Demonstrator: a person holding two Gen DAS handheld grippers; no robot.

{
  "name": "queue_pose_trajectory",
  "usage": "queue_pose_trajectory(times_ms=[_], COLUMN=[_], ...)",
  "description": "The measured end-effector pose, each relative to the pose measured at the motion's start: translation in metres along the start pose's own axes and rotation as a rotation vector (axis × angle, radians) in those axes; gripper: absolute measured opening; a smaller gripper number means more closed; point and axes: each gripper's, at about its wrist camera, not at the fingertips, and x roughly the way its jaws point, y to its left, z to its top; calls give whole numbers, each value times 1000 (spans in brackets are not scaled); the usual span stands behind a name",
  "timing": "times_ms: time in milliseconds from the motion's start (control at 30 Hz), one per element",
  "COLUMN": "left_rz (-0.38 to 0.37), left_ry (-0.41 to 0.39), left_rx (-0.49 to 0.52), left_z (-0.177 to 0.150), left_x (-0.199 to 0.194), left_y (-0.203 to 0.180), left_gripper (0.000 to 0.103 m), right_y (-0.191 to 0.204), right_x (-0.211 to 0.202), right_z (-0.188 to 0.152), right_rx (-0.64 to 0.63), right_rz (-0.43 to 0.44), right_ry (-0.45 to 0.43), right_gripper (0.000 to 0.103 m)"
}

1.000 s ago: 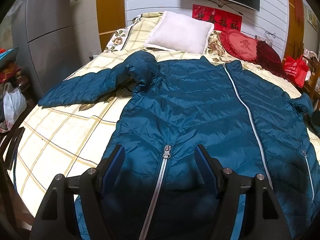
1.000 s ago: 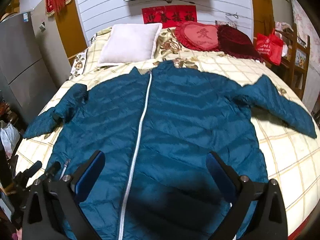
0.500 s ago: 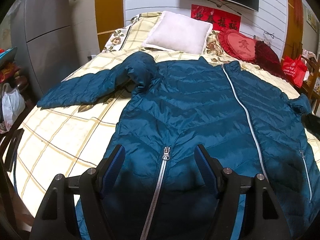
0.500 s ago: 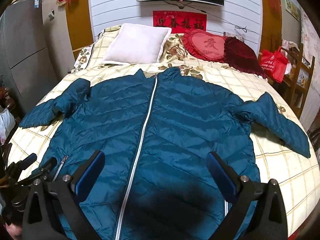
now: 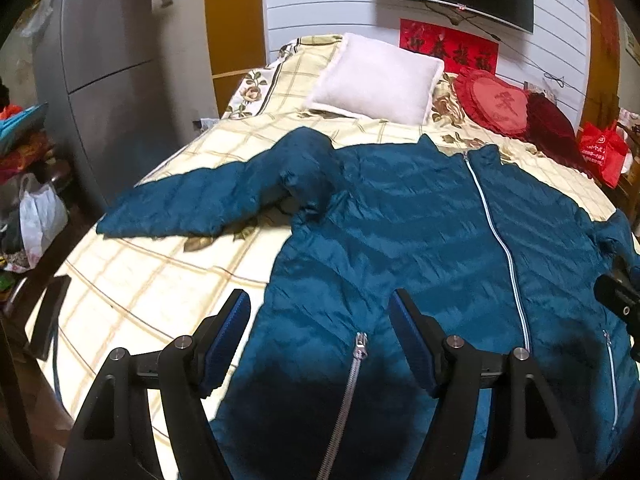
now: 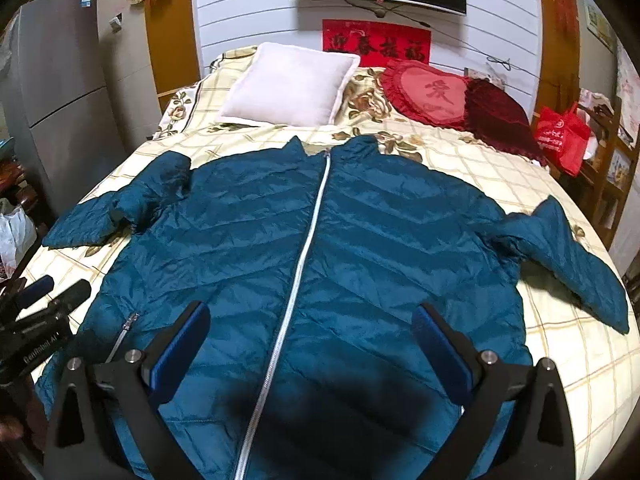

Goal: Fold large clothes

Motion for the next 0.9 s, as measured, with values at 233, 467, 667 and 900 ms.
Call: queue_pose_trajectory(times_ms=[233,467,667,900], left_rz=[-17,-51,-35,-30], left_ry=[-13,-5,25,25], left_rx=[38,20,32,6], left_z=[22,21,17,17], left_x=[6,25,40,43], left_y=[-10,-17,-14,-8], left_gripper=[54,54,54,54], right_y=[12,24,29,27], right_x=[11,26,41,58], right_z=[10,14,11,8], right_rx=[-13,-5,-45,-26], right_rz=[12,19,-7,1], right_ry=[-4,-7,-13,14], right_gripper=[103,102,102,102])
